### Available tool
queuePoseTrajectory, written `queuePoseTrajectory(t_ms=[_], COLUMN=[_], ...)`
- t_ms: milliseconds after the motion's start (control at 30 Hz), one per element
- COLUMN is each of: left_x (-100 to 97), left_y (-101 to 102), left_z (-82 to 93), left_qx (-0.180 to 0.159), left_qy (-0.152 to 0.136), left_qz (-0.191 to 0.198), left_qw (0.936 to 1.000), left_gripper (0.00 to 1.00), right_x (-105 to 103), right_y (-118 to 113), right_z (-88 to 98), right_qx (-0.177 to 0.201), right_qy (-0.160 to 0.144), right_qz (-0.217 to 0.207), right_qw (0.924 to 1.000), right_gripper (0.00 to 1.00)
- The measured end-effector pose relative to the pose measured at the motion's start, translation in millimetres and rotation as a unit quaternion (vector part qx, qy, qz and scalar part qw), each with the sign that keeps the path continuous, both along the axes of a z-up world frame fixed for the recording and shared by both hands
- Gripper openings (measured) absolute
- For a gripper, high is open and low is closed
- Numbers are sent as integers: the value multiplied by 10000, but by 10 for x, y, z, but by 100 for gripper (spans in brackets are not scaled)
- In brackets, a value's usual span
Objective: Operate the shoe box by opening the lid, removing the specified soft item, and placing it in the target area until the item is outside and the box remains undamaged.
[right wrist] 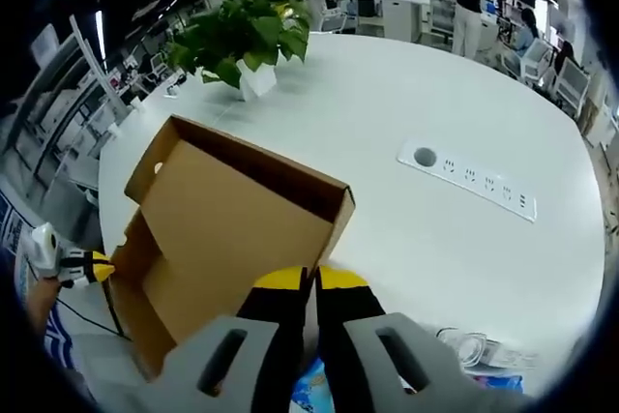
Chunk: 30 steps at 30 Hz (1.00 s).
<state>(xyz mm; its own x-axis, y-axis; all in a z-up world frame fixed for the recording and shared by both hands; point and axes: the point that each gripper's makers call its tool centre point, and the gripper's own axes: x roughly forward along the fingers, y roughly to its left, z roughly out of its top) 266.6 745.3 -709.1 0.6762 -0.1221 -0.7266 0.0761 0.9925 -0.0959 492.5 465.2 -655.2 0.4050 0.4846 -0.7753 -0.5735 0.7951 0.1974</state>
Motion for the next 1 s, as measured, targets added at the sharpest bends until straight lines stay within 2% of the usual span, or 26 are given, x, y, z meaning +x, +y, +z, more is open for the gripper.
queuePoseTrajectory(t_ms=[500, 1000], left_x=[-26, -27], left_y=[-42, -48], left_z=[31, 42], left_qx=[-1, -60], left_qy=[-29, -63], left_qz=[-35, -71], left_qw=[10000, 9999], left_gripper=[4, 4], right_x=[-190, -463], right_y=[-4, -18], right_z=[276, 442], right_qx=[169, 175], right_qy=[-385, -819], right_qz=[64, 201], right_qw=[9991, 9963], right_gripper=[0, 0])
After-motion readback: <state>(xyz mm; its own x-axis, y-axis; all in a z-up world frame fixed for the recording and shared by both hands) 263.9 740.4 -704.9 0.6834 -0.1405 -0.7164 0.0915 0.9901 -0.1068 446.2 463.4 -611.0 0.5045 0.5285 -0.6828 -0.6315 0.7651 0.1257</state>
